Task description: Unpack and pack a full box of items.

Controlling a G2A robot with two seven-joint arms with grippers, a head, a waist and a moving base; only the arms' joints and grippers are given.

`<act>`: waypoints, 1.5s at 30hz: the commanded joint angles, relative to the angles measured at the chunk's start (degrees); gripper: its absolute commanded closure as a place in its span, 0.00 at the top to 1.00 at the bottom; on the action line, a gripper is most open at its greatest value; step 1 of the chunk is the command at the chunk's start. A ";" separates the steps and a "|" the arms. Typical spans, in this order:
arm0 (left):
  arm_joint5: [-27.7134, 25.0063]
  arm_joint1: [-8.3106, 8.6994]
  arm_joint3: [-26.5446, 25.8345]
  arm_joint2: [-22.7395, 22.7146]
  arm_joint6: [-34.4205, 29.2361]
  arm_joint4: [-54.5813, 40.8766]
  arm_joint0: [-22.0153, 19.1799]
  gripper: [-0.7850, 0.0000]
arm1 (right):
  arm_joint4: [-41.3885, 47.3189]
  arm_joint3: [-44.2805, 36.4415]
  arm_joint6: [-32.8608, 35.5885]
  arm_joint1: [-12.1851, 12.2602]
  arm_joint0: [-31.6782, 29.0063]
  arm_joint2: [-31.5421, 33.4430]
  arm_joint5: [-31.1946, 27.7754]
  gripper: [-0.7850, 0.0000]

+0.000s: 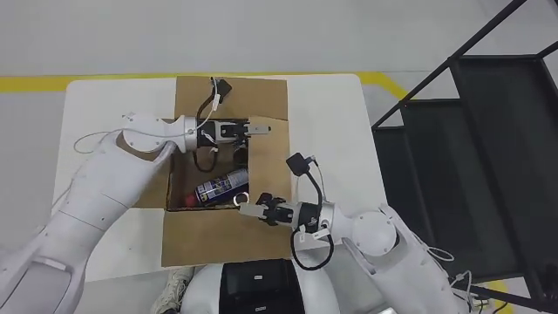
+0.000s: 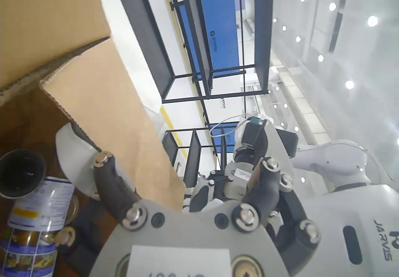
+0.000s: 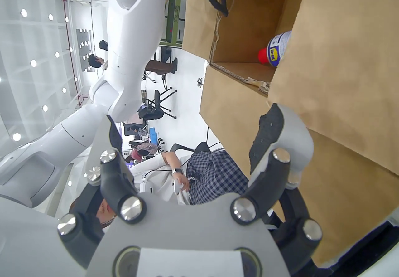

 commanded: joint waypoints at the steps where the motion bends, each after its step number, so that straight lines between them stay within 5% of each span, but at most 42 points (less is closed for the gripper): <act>1: 0.05 0.08 -1.92 -0.76 -1.48 -1.16 0.25 1.00 | -0.58 -0.25 0.23 0.04 0.42 -0.68 0.21 1.00; 8: 2.56 -0.22 -7.90 -1.35 -4.26 -2.67 0.51 1.00 | -3.33 -3.26 -0.62 0.33 -0.54 -2.19 0.61 1.00; 13: 3.80 -1.70 -7.67 0.74 -4.73 -3.66 -0.98 1.00 | -6.85 -7.10 -1.60 0.98 -4.30 -1.70 0.56 1.00; 21: 2.57 -2.73 -5.49 0.42 -5.70 -5.68 -1.16 1.00 | -13.10 -11.68 -14.14 1.60 -12.39 3.61 8.74 1.00; 31: 1.43 2.52 -9.53 -17.18 -11.14 -8.82 5.81 1.00 | -8.43 -9.42 -20.34 1.92 -17.16 10.04 9.30 1.00; 38: 1.85 6.65 -15.09 -32.44 -12.85 -6.45 16.72 1.00 | -6.63 -5.96 -25.42 1.22 -13.88 9.01 18.18 1.00; 45: 2.54 8.16 -14.86 -39.20 -14.82 -7.54 21.80 1.00 | -9.17 -1.69 -23.18 0.70 -7.71 4.05 24.91 1.00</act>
